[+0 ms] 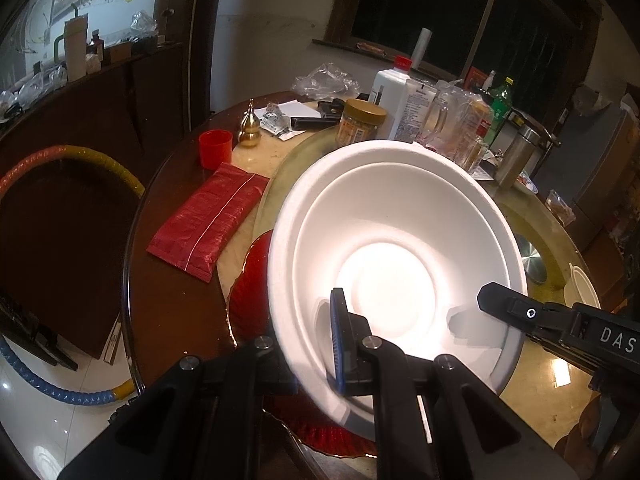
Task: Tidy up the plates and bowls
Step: 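Lower the right gripper's white bowl into the stack while the left holds its bowl, then lower the left gripper's white bowl onto the stack and open both grippers, then move both grippers to the beige pulp bowls on the lazy susan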
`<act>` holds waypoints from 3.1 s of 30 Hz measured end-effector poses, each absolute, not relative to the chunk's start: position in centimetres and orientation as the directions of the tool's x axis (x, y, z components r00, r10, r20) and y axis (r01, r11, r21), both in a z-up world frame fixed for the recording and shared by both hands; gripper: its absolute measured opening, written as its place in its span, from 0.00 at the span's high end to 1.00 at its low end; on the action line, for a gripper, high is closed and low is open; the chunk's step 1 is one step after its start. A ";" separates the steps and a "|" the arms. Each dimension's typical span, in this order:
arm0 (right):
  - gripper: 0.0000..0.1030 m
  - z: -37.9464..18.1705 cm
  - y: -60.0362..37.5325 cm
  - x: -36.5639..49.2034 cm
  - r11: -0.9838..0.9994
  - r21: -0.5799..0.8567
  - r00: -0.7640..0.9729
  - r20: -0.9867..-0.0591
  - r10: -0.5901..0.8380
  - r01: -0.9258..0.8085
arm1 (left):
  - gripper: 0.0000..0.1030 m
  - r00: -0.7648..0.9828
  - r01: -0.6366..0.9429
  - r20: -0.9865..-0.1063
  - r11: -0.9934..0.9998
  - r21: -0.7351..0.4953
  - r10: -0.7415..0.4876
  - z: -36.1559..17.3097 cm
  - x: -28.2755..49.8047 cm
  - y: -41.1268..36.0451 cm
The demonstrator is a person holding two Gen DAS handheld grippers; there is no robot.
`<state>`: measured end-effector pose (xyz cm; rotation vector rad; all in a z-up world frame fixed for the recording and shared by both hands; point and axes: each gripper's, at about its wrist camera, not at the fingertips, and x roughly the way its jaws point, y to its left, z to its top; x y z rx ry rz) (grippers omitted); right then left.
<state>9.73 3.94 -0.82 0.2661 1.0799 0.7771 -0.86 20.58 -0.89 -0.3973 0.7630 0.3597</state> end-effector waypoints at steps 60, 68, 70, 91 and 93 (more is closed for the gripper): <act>0.87 -1.9 5.0 10.6 0.731 0.525 0.205 -0.733 0.648 -0.436 | 0.84 0.646 -0.499 -0.722 0.853 -0.155 0.247 -0.8 -0.3 21.0; 0.85 -1.5 3.1 10.9 0.729 0.549 0.230 -0.711 0.665 -0.410 | 0.48 0.680 -0.554 -0.657 0.815 -0.169 0.325 0.8 -1.4 21.6; 0.84 -1.6 2.7 10.9 0.726 0.554 0.230 -0.707 0.669 -0.406 | 0.45 0.689 -0.558 -0.648 0.808 -0.188 0.325 1.2 -1.6 21.7; 0.21 -2.6 -15.9 12.1 0.667 0.737 0.328 -0.608 0.723 -0.105 | 0.19 0.739 -0.050 -0.662 0.969 -0.241 -0.127 2.8 6.1 3.4; 0.21 -2.4 -18.7 12.2 0.654 0.754 0.355 -0.595 0.721 -0.067 | 0.19 0.720 -0.011 -0.675 0.970 -0.244 -0.162 2.5 7.3 1.4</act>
